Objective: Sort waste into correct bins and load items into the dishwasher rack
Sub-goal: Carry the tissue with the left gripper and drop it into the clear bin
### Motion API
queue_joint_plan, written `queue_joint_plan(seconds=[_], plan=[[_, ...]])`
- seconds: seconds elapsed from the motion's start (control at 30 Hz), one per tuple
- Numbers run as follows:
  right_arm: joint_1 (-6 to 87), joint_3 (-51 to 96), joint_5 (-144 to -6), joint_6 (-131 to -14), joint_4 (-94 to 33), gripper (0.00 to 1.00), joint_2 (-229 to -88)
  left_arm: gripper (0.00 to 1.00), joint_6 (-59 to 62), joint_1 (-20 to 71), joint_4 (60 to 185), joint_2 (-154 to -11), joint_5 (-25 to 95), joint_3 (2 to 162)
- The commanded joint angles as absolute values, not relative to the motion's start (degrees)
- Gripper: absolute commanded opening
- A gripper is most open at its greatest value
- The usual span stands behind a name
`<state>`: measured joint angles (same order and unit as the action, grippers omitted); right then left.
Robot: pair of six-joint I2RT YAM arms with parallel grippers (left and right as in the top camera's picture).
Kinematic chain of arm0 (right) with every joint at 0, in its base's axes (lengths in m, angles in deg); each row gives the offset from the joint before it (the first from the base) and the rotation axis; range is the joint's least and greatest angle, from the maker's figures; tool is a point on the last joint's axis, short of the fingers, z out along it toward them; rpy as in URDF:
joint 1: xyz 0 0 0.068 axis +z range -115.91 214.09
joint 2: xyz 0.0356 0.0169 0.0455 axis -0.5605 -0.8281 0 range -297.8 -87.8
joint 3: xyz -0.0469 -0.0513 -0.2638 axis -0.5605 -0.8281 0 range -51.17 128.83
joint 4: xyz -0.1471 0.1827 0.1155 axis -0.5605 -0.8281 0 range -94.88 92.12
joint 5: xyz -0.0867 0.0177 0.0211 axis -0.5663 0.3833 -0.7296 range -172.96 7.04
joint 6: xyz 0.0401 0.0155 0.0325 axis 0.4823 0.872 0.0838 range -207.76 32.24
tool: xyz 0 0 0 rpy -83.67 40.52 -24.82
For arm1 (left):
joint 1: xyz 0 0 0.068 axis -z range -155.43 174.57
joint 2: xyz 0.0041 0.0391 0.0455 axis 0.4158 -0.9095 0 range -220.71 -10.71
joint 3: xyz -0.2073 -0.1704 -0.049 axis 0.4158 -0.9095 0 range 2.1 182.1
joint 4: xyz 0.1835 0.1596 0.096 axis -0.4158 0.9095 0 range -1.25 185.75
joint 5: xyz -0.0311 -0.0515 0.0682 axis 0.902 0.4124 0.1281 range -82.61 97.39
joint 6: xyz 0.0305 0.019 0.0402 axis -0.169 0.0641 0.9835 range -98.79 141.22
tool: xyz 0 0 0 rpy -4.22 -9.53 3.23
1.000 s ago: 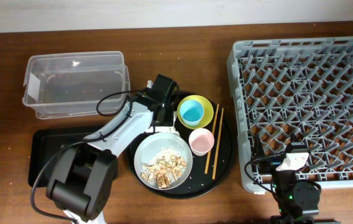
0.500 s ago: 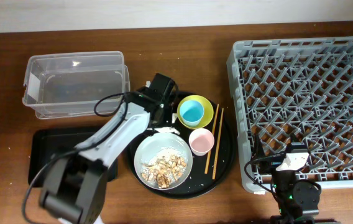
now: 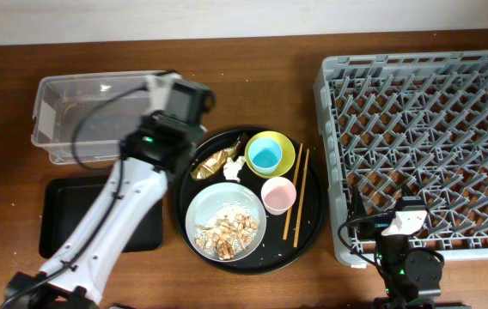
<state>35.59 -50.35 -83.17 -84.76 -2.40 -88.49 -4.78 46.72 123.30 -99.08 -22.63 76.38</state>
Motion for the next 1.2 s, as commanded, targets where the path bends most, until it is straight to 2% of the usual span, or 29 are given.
queue_joint_plan(seconds=[0.0,0.1,0.17,0.2,0.23,0.3,0.47,0.6,0.7,0.8,0.83,0.9,0.93,1.07,1.17], plan=[[35.9,-50.9,-83.7,-84.5,-2.5,0.98,-88.2,0.01,-5.3,39.1,118.9,-98.3,-28.8,77.2],[35.9,-50.9,-83.7,-84.5,-2.5,0.98,-88.2,0.02,-5.3,33.2,114.1,-99.3,-26.8,77.2],[35.9,-50.9,-83.7,-84.5,-2.5,0.99,-88.2,0.11,-5.3,30.2,111.6,-100.7,-23.7,77.2],[35.9,-50.9,-83.7,-84.5,-2.5,0.98,-88.2,0.2,-5.3,28.7,110.3,-101.8,-22.7,77.2],[35.9,-50.9,-83.7,-84.5,-2.5,0.98,-88.2,0.38,-5.3,27.8,109.2,-102.7,-22.1,77.2],[35.9,-50.9,-83.7,-84.5,-2.5,0.98,-88.2,0.98,-5.3,26.4,108.1,-104.7,-21.3,77.2],[35.9,-50.9,-83.7,-84.5,-2.5,0.98,-88.2,0.99,-4.8,27.5,112.0,-103.0,-16.9,77.2],[35.9,-50.9,-83.7,-84.5,-2.5,0.98,-88.2,0.99,-4.7,30.6,119.2,-97.3,-0.8,77.2],[35.9,-50.9,-83.7,-84.5,-2.5,0.98,-88.2,0.99,-1.4,35.0,125.0,-93.6,17.2,77.2],[35.9,-50.9,-83.7,-84.5,-2.5,0.98,-88.2,0.99,-1.9,41.6,132.1,-94.2,18.5,77.1],[35.9,-50.9,-83.7,-84.5,-2.5,0.98,-88.2,0.96,-1.9,43.6,133.5,-94.9,18.1,77.1],[35.9,-50.9,-83.7,-84.5,-2.5,0.98,-88.2,0.8,-1.9,47.6,135.2,-97.2,16.5,77.1],[35.9,-50.9,-83.7,-84.5,-2.5,0.98,-88.2,0.76,-2.0,49.1,135.3,-98.8,15.7,77.1],[35.9,-50.9,-83.7,-84.5,-2.5,0.98,-88.2,0.65,-6.7,51.7,135.3,-104.5,10.4,77.1],[35.9,-50.9,-83.7,-84.5,-2.5,0.98,-88.2,0.64,-9.0,51.7,134.9,-108.2,10.4,77.1]])
